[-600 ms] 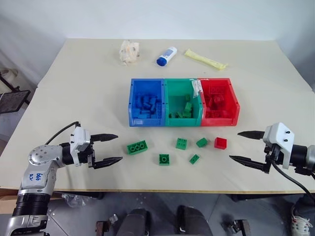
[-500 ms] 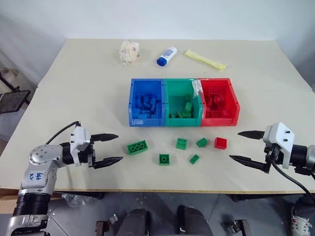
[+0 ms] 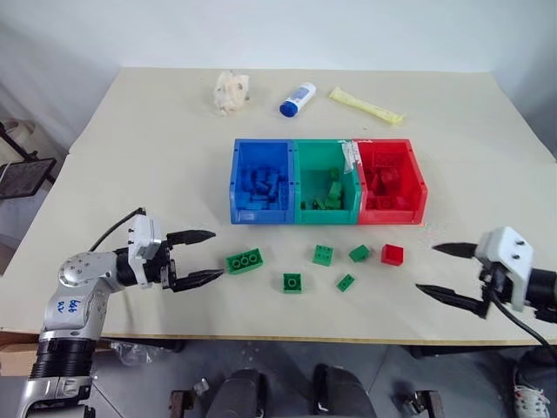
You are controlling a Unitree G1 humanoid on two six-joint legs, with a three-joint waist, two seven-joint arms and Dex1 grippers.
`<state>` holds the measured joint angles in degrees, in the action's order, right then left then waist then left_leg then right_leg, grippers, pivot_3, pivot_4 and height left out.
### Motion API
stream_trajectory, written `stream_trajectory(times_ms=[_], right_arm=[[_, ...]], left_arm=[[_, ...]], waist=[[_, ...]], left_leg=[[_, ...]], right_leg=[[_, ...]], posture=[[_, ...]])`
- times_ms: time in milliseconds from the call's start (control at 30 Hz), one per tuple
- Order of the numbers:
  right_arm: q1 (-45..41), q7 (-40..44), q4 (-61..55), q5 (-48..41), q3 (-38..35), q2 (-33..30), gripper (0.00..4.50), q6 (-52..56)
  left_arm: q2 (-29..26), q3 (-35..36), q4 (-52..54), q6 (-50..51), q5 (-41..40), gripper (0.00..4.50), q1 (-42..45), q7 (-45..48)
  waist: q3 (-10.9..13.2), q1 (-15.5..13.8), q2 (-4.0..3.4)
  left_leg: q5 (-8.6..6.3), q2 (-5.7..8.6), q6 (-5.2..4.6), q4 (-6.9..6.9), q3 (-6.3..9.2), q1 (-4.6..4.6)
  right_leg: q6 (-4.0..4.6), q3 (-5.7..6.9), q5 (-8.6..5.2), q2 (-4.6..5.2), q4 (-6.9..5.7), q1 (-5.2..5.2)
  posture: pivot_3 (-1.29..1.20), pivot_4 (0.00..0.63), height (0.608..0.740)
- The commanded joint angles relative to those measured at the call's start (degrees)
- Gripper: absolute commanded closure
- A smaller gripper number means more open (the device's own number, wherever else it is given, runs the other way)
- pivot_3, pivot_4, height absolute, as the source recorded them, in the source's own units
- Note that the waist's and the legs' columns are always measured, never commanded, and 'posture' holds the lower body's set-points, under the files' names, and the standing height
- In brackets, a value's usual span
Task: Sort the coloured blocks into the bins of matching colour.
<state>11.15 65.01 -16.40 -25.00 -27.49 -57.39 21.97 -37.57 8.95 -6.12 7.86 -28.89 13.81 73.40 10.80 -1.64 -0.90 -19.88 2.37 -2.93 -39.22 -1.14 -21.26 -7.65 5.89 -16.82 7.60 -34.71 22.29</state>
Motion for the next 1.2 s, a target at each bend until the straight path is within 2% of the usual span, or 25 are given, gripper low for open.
stream_trajectory(times_ms=[33, 167, 333, 500, 567, 733, 1000, 1100, 1200], right_arm=[[4.46, 3.12, -3.37, -0.47, -7.08, -1.89, 0.00, 0.87], [8.23, 4.59, -4.80, -0.24, -10.69, -2.18, 0.00, 2.05], [5.82, 4.43, -5.47, -1.04, -7.96, -2.33, 0.00, 2.44], [-9.32, 5.10, 2.37, 1.45, 7.04, -2.95, 0.00, 0.94], [-12.80, 5.57, 5.47, 2.78, 10.42, -2.75, 0.00, -0.40], [-25.29, 6.64, 17.45, 8.02, 21.95, 0.73, 0.00, -4.96], [-31.74, 8.06, 26.75, 11.34, 28.08, 4.80, 0.00, -10.52], [-32.51, 6.42, 28.00, 12.56, 28.78, 5.68, 0.63, -11.46], [-32.74, 3.95, 27.81, 13.02, 28.14, 6.82, 1.64, -11.49]], left_arm=[[-1.02, 0.35, 1.63, -1.55, -0.97, 0.08, -0.56, 2.59], [-1.56, 0.54, 0.66, -2.09, -0.74, 0.08, -0.69, 4.17], [-1.53, 0.34, 2.31, -1.86, -0.97, 0.08, -1.88, 4.64], [-1.24, 0.27, 5.72, -0.04, -2.44, 0.08, -3.81, 4.31], [-1.32, 0.59, 7.23, 0.38, -2.95, 0.08, -4.97, 4.14], [-1.82, 0.79, 8.61, 0.24, -3.38, 0.08, -6.53, 5.01], [-0.90, 0.19, 8.57, -0.83, -3.32, 0.08, -6.08, 5.21], [-0.25, -0.27, 7.15, -1.64, -3.11, 0.00, -4.83, 5.62], [0.60, -1.14, 4.77, -4.21, -2.10, 0.00, -3.36, 6.87]], waist=[[0.00, 0.06, 0.00], [0.00, 0.13, 0.00], [0.00, 0.25, 0.00], [0.00, 0.65, 0.01], [0.00, 0.59, 0.01], [0.00, 0.41, 0.00], [0.00, 0.45, -0.01], [0.00, 0.40, -0.01], [0.00, 0.40, -0.01]], left_leg=[[0.00, -0.02, 0.00, 0.00, 0.00, 0.02], [-0.01, -0.08, 0.01, 0.00, 0.04, 0.13], [-0.02, -0.11, 0.04, 0.00, 0.09, 0.13], [-0.02, -0.14, 0.05, -0.01, 0.17, 0.14], [-0.02, -0.14, 0.06, -0.01, 0.26, 0.14], [-0.03, -0.11, 0.09, -0.02, 0.49, 0.02], [-0.02, -0.08, 0.09, -0.05, 0.53, 0.05], [-0.02, -0.10, 0.10, -0.08, 0.53, 0.06], [-0.02, -0.08, 0.10, -0.13, 0.52, 0.06]], right_leg=[[0.00, -0.01, 0.00, 0.01, 0.03, -0.03], [0.00, -0.03, 0.00, 0.05, 0.16, -0.18], [0.02, -0.13, 0.00, 0.08, 0.18, -0.18], [0.10, -0.18, 0.05, 0.12, 0.23, -0.23], [0.14, -0.20, 0.03, 0.12, 0.28, -0.25], [0.17, -0.01, 0.02, 0.10, 0.35, -0.29], [0.17, 0.09, 0.02, 0.03, 0.33, -0.37], [0.17, 0.11, 0.02, -0.01, 0.30, -0.38], [0.17, 0.12, 0.02, -0.02, 0.25, -0.38]], posture=[[0.00, 0.150, 0.740], [0.00, 0.150, 0.740], [0.00, 0.150, 0.740], [0.00, 0.150, 0.740], [0.00, 0.150, 0.740], [0.00, 0.150, 0.740], [0.00, 0.150, 0.740], [0.00, 0.150, 0.740], [0.00, 0.150, 0.740]])
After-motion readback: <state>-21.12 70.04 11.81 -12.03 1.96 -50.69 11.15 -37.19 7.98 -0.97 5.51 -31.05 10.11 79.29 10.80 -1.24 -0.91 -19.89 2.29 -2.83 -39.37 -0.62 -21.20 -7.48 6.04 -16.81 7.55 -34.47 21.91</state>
